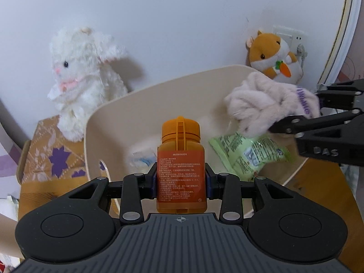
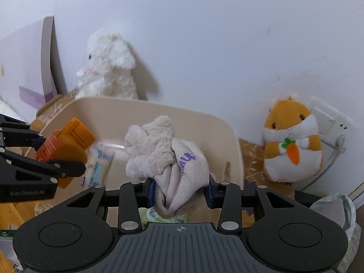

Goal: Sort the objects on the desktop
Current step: 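Carry bottle and pink cloth into the basket and open both tools, then grasp the grey cloth with left tool while right tool grasps dark snack stick box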

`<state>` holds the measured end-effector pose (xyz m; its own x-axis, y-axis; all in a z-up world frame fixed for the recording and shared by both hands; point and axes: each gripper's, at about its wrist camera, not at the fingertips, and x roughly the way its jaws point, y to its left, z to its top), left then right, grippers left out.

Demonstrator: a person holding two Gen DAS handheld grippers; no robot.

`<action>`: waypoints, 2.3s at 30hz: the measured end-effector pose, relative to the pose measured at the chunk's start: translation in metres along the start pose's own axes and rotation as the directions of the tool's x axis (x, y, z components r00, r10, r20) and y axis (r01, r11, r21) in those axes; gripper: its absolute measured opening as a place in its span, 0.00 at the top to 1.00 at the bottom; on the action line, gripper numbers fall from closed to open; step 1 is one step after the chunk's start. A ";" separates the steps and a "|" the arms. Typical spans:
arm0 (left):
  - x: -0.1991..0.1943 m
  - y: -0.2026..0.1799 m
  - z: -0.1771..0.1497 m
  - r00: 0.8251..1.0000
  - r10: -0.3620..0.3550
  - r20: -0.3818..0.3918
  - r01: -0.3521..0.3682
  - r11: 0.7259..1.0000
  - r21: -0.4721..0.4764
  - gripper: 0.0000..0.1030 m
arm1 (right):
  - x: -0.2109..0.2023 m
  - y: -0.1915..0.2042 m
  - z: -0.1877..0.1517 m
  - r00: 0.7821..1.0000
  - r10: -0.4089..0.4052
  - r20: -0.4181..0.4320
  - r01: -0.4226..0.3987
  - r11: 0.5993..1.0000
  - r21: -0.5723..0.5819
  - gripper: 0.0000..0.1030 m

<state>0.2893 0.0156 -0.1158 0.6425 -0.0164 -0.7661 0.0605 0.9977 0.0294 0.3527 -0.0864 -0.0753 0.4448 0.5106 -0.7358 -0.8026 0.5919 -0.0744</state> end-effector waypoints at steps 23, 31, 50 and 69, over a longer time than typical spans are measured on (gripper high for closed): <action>-0.050 0.007 -0.002 0.993 0.078 0.093 -0.084 0.995 0.054 0.27 | -0.048 0.003 -0.012 0.998 0.053 0.046 -0.050 0.997 -0.051 0.00; -0.073 0.038 -0.036 0.996 0.074 0.044 -0.075 0.997 0.001 0.26 | -0.073 0.006 -0.043 0.997 0.071 0.037 -0.069 0.997 -0.047 0.00; -0.097 0.049 -0.139 0.987 -0.036 -0.154 0.043 0.998 0.039 0.26 | -0.096 0.044 -0.135 0.977 0.163 -0.135 -0.166 0.986 -0.009 0.00; -0.054 0.013 -0.162 0.950 -0.121 -0.289 0.166 0.977 0.136 0.26 | -0.069 0.102 -0.177 0.937 0.197 -0.287 -0.234 0.967 -0.099 0.02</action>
<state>0.1314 0.0400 -0.1780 0.3822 -0.1178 -0.9165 0.2698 0.9629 -0.0112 0.1695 -0.1717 -0.1509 0.1446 0.4162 -0.8977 -0.9196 0.3915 0.0334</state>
